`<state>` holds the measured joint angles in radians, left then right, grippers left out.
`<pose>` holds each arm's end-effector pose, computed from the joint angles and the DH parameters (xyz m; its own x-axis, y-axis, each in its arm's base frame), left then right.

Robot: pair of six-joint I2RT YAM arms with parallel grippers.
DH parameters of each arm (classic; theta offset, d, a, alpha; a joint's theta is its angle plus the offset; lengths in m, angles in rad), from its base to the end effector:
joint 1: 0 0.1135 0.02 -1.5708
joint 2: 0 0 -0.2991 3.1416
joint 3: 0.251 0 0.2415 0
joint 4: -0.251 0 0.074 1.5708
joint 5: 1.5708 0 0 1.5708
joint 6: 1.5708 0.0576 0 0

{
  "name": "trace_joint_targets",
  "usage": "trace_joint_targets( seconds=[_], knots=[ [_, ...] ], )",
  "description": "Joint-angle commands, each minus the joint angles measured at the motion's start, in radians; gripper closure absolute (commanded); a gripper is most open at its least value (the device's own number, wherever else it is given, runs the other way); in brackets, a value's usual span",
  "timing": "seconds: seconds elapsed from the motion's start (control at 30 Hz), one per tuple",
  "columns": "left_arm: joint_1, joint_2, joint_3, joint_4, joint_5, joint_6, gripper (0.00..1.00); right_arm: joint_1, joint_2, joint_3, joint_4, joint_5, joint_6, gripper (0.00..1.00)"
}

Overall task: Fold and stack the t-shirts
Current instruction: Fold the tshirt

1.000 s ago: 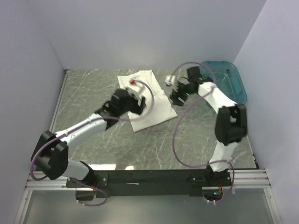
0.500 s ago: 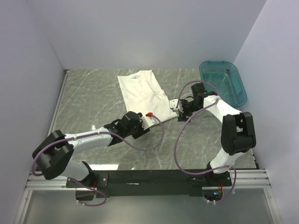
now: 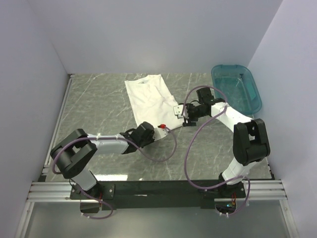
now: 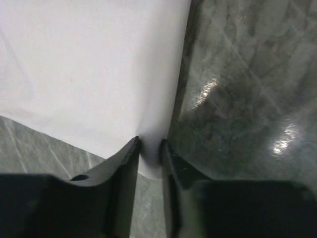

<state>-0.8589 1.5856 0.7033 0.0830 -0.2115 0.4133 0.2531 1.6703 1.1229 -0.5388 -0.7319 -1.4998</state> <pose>0.2118 -0.2270 0.1766 -0.1700 0.7981 -0.5781 0.7785 0.4684 0.4178 0.3148 0.1212 0.2372 0.4257 -0.6564 -0.6229 -0.8891 -0.1754 -0.4227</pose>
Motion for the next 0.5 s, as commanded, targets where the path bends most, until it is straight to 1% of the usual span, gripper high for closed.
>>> trace_joint_targets(
  seconds=[0.0, 0.03, 0.07, 0.1, 0.13, 0.23, 0.37, 0.47],
  knots=[
    [-0.005, 0.068, 0.021, -0.051, -0.089, 0.016, 0.73, 0.008, -0.012, -0.020, 0.037, 0.000, 0.010, 0.28],
    [-0.008, 0.077, 0.025, -0.057, -0.095, 0.013, 0.79, 0.011, -0.012, -0.026, 0.040, 0.012, -0.002, 0.28],
    [-0.009, 0.086, 0.031, -0.058, -0.098, 0.013, 0.90, 0.014, -0.011, -0.034, 0.040, 0.018, -0.013, 0.28],
    [-0.011, 0.086, 0.033, -0.060, -0.100, 0.007, 0.97, 0.021, -0.014, -0.047, 0.036, 0.023, -0.028, 0.29],
    [-0.012, 0.082, 0.025, -0.058, -0.095, 0.005, 0.99, 0.026, -0.015, -0.054, 0.025, 0.038, -0.061, 0.30],
    [-0.025, 0.037, -0.004, -0.043, -0.063, 0.004, 0.99, 0.046, -0.011, -0.072, 0.014, 0.072, -0.098, 0.34],
    [-0.042, -0.042, -0.042, -0.016, -0.036, 0.018, 0.99, 0.054, 0.006, -0.075, 0.005, 0.095, -0.112, 0.44],
    [-0.043, -0.071, -0.050, -0.019, -0.022, 0.018, 1.00, 0.077, 0.022, -0.080, 0.020, 0.121, -0.109, 0.48]
  ],
)
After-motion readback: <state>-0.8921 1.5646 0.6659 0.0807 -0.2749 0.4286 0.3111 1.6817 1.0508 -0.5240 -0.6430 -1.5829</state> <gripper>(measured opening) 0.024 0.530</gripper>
